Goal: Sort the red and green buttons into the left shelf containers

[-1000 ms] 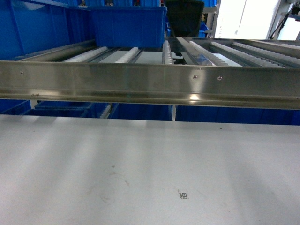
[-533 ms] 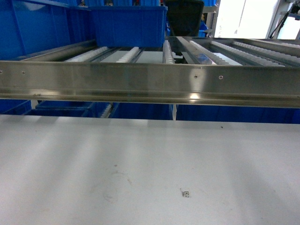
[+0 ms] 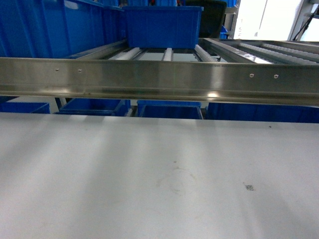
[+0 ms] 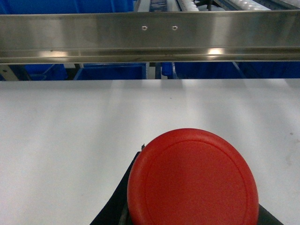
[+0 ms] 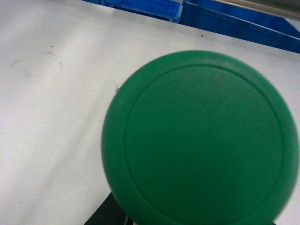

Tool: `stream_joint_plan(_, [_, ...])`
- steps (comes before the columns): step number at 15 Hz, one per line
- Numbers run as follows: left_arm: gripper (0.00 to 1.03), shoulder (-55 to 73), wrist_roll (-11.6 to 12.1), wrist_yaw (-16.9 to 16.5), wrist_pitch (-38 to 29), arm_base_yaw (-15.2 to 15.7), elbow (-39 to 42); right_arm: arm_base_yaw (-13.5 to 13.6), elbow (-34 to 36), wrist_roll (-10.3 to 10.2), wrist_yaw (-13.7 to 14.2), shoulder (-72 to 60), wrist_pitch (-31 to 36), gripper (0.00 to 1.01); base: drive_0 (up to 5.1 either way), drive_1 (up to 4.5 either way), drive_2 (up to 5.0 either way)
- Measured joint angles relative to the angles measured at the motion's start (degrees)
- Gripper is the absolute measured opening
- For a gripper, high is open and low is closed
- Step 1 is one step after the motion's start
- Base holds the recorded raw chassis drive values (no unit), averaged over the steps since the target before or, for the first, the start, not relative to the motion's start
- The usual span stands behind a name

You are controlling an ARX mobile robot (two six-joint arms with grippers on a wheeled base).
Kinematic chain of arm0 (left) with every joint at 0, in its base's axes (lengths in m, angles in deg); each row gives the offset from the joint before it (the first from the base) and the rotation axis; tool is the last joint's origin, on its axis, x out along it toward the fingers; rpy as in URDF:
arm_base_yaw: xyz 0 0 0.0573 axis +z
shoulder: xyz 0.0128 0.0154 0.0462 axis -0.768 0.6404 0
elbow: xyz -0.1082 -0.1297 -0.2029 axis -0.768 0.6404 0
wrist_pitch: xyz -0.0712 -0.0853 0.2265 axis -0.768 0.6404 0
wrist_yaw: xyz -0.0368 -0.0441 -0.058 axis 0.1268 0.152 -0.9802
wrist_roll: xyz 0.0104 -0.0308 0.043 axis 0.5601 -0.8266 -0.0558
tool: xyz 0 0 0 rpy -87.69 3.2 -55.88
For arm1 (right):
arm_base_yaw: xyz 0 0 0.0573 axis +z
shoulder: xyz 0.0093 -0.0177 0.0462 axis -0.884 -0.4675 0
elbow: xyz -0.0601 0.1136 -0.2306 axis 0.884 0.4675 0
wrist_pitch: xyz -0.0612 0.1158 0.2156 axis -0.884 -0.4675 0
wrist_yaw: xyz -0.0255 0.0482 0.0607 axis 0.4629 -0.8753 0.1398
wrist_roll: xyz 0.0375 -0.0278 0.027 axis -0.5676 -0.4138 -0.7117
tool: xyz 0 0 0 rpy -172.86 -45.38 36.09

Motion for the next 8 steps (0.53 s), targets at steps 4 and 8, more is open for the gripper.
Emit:
stream_joint_plan(4, [0.25,-0.02,0.00,0.00,0.07,0.00,0.00,0.00,0.02,-0.02,-0.02,0.22,0.00,0.26,-4.6,0.77,3.9])
stream_joint_plan(8, [0.25,-0.04,0.00,0.00,-0.07,0.00,0.00,0.00,0.02,0.00,0.00,0.20,0.04,0.26,-4.7,0.73,3.8])
